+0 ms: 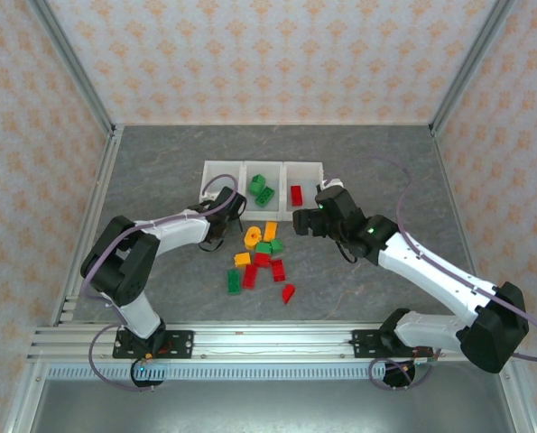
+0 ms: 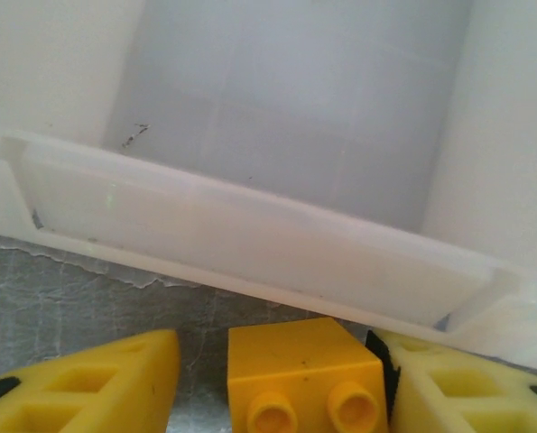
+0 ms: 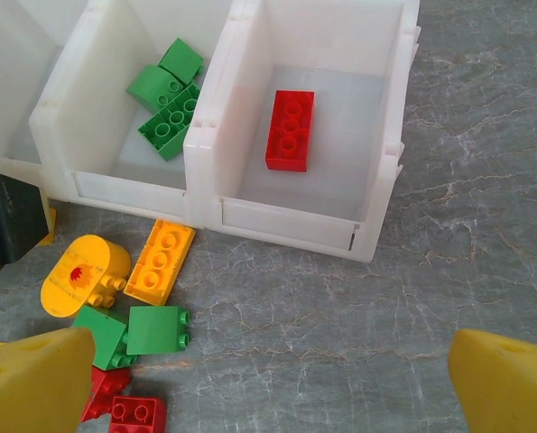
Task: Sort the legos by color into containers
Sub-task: Pick up the lego from the center of the table, then place the lego in the container.
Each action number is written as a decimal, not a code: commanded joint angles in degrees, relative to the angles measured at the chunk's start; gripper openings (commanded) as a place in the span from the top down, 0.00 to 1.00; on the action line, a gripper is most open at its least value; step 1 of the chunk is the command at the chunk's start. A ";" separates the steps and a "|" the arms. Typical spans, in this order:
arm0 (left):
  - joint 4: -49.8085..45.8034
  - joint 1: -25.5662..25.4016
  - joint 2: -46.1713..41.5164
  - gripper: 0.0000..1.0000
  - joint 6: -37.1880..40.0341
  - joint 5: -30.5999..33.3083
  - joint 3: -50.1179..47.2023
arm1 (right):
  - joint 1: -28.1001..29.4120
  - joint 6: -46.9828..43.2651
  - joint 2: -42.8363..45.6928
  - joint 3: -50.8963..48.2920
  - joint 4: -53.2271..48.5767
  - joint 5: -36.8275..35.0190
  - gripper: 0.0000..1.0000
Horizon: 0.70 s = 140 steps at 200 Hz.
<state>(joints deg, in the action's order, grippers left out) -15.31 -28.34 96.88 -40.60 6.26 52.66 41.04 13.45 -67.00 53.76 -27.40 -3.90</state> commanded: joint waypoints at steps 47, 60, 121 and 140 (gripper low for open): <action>4.49 0.62 -2.32 0.64 -0.12 -0.55 -3.79 | -0.34 0.11 2.40 -0.67 -0.45 -3.13 0.00; 5.01 0.65 -4.00 0.69 -0.18 0.01 -4.93 | -0.34 0.26 2.65 -0.75 -0.55 -3.32 0.00; 0.98 0.56 -16.25 0.77 0.43 2.45 -5.95 | -0.34 0.87 5.74 -1.98 -0.21 -5.89 0.00; -2.68 0.61 -19.43 0.76 1.59 4.28 -3.86 | -0.34 1.03 6.94 -2.25 0.40 -7.34 0.00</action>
<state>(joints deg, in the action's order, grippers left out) -12.62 -28.34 81.43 -40.45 6.59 46.50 41.04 13.54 -62.52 52.45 -27.40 -7.20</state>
